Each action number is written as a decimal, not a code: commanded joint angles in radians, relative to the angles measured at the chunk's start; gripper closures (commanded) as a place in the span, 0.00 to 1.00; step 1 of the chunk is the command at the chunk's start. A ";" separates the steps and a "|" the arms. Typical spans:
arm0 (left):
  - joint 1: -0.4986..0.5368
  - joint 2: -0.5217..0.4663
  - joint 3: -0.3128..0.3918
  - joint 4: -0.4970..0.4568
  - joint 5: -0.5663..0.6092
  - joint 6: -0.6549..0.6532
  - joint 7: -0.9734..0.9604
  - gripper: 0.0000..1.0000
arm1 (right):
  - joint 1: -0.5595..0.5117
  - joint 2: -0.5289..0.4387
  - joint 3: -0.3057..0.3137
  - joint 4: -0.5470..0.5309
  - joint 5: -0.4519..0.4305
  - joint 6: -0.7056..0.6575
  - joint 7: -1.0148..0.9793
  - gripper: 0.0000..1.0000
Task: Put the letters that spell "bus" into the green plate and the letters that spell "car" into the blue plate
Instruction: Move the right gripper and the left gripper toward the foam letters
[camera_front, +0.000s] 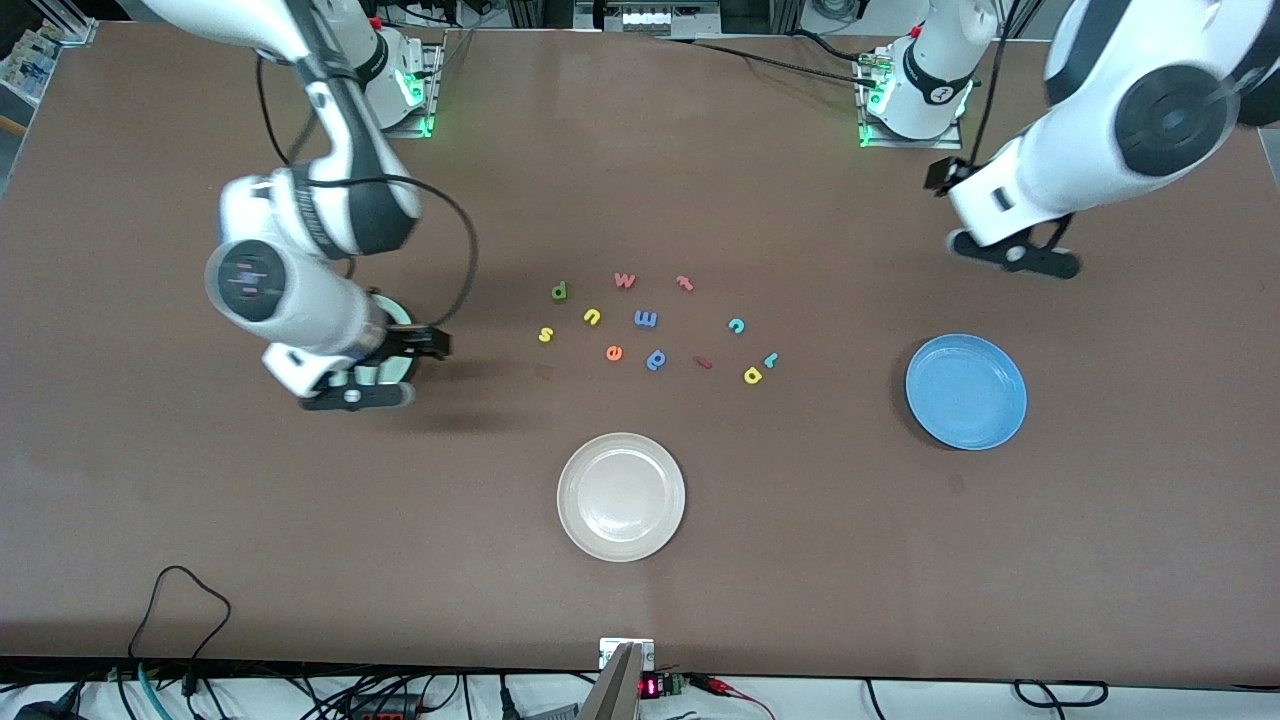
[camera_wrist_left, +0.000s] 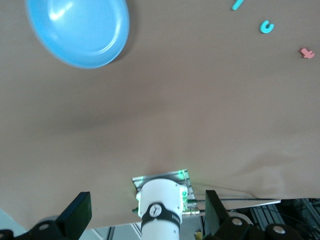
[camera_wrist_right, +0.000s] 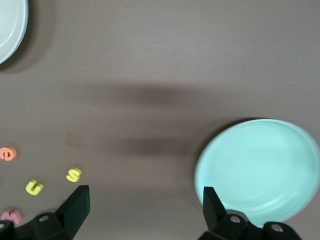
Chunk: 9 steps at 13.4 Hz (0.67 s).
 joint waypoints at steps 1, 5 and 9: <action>-0.006 0.125 -0.055 0.021 -0.002 0.137 0.024 0.00 | 0.086 0.066 -0.012 0.018 0.010 0.041 0.109 0.09; -0.016 0.278 -0.118 0.012 -0.003 0.493 0.112 0.00 | 0.172 0.140 -0.012 0.019 0.010 0.098 0.265 0.19; -0.058 0.430 -0.155 -0.005 0.007 0.798 0.101 0.10 | 0.205 0.174 -0.012 0.021 0.010 0.148 0.351 0.25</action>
